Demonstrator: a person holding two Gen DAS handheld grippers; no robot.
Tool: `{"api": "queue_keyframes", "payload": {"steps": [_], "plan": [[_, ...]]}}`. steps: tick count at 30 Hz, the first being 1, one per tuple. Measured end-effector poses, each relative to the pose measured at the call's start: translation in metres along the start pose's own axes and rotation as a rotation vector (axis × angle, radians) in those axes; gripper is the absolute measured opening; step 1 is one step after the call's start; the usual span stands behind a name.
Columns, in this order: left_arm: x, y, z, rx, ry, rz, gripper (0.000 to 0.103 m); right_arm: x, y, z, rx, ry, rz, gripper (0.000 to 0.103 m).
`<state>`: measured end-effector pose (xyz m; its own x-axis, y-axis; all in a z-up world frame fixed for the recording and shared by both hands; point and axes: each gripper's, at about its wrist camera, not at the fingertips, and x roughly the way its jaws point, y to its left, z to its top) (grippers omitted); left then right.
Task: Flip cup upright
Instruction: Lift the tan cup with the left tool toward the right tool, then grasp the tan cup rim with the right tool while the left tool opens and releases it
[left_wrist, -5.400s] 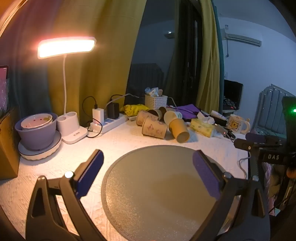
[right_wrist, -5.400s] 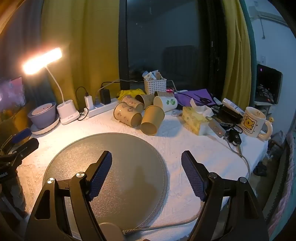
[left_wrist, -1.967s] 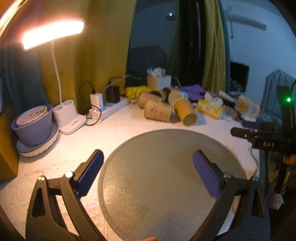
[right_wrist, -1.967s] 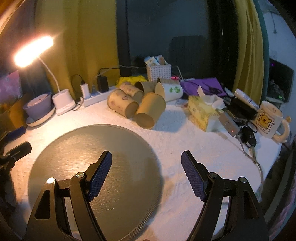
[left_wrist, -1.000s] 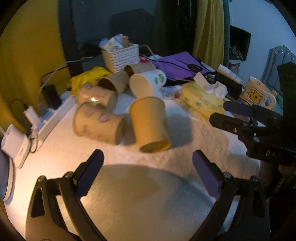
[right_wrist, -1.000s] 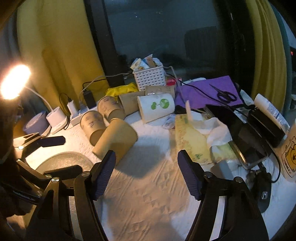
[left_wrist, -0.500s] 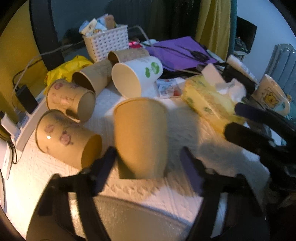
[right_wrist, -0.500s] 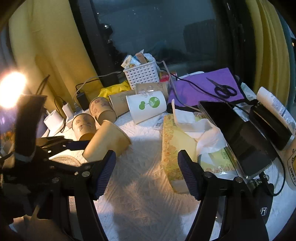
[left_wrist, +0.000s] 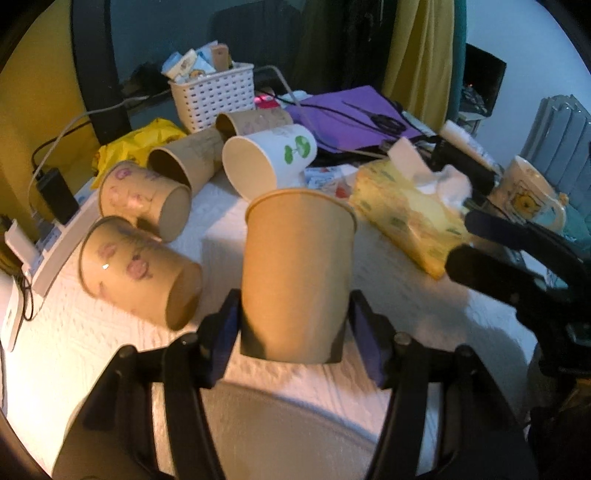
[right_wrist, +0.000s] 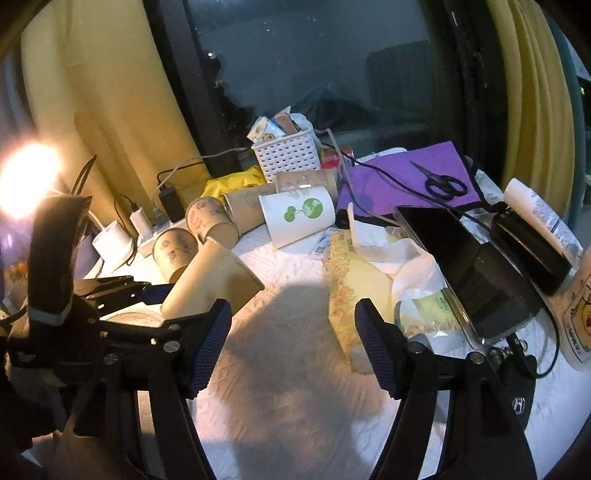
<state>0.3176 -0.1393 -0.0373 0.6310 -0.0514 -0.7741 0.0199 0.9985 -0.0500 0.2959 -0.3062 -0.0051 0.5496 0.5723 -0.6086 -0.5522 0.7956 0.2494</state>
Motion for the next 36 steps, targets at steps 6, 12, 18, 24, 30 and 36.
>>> {"api": "queue_keyframes", "payload": {"steps": [6,12,18,24,30,36], "plan": [[-0.034,0.001,-0.025,0.008,-0.046,-0.018,0.059,-0.018,0.023,-0.005,-0.004,-0.011,0.005,0.073],[-0.074,0.013,-0.061,0.014,-0.101,-0.034,0.059,-0.041,0.061,-0.014,-0.016,-0.022,0.012,0.073],[-0.110,0.024,-0.101,0.075,-0.159,-0.019,0.059,-0.058,0.101,-0.031,0.024,-0.011,0.090,0.073],[-0.145,0.038,-0.142,0.113,-0.249,-0.018,0.059,-0.069,0.146,-0.050,0.047,0.014,0.166,0.073],[-0.193,0.047,-0.181,0.082,-0.363,-0.016,0.059,-0.087,0.182,-0.066,0.100,0.035,0.326,0.077],[-0.230,0.040,-0.214,0.075,-0.464,-0.028,0.059,-0.104,0.214,-0.076,0.089,0.060,0.439,0.078]]}}
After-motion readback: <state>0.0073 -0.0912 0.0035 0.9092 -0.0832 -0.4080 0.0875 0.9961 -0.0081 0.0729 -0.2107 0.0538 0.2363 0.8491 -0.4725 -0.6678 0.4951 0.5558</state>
